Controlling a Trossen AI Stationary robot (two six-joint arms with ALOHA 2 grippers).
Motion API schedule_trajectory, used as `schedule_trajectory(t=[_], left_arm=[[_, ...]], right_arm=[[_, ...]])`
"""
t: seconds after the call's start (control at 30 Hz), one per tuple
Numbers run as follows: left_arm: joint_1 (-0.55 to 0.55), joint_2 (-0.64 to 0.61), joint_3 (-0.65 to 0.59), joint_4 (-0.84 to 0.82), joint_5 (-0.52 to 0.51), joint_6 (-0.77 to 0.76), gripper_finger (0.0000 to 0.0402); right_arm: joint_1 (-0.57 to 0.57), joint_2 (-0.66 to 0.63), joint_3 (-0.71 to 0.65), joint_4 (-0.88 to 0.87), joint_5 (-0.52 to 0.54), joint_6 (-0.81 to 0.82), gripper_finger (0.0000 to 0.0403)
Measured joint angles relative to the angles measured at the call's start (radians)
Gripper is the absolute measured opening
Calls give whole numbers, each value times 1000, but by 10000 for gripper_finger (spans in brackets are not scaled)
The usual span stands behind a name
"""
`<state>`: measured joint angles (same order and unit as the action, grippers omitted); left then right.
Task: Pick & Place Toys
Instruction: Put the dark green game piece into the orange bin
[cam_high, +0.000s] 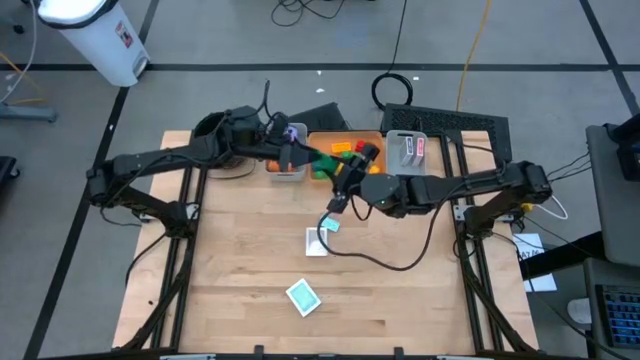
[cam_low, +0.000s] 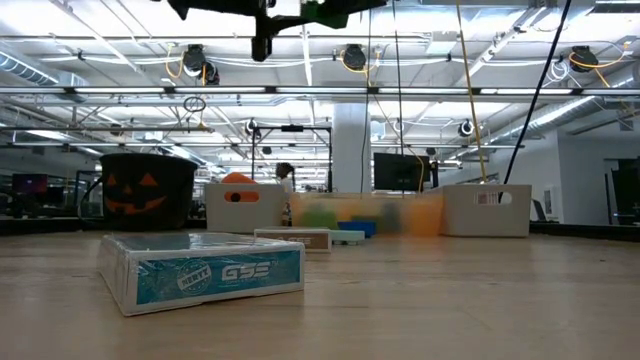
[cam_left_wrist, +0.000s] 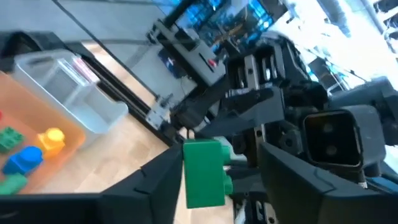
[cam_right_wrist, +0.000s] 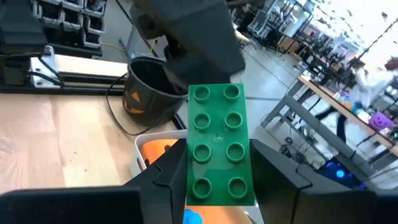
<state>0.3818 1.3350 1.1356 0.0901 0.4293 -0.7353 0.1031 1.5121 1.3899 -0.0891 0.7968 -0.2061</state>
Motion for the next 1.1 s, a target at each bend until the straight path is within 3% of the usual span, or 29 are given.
schedule_trajectory(t=[0.13,0.27,0.5,0.77,0.9,1.1], left_arm=[[45,-1,1,1,12,0,254],[97,-1,1,37,103,-1,272],[152,-1,1,172,254,-58,274],[149,-1,1,207,288,-73,274],[141,-1,1,207,288,-72,274],[140,-1,1,201,289,-60,273]], right_arm=[[-40,-24,-2,-5,-9,65,126],[-100,-54,-2,-16,-20,98,126],[-301,-71,-2,-206,-320,271,125],[-535,17,-2,-322,-648,319,125],[-582,71,-1,-319,-720,285,125],[-562,168,0,-355,-752,172,125]])
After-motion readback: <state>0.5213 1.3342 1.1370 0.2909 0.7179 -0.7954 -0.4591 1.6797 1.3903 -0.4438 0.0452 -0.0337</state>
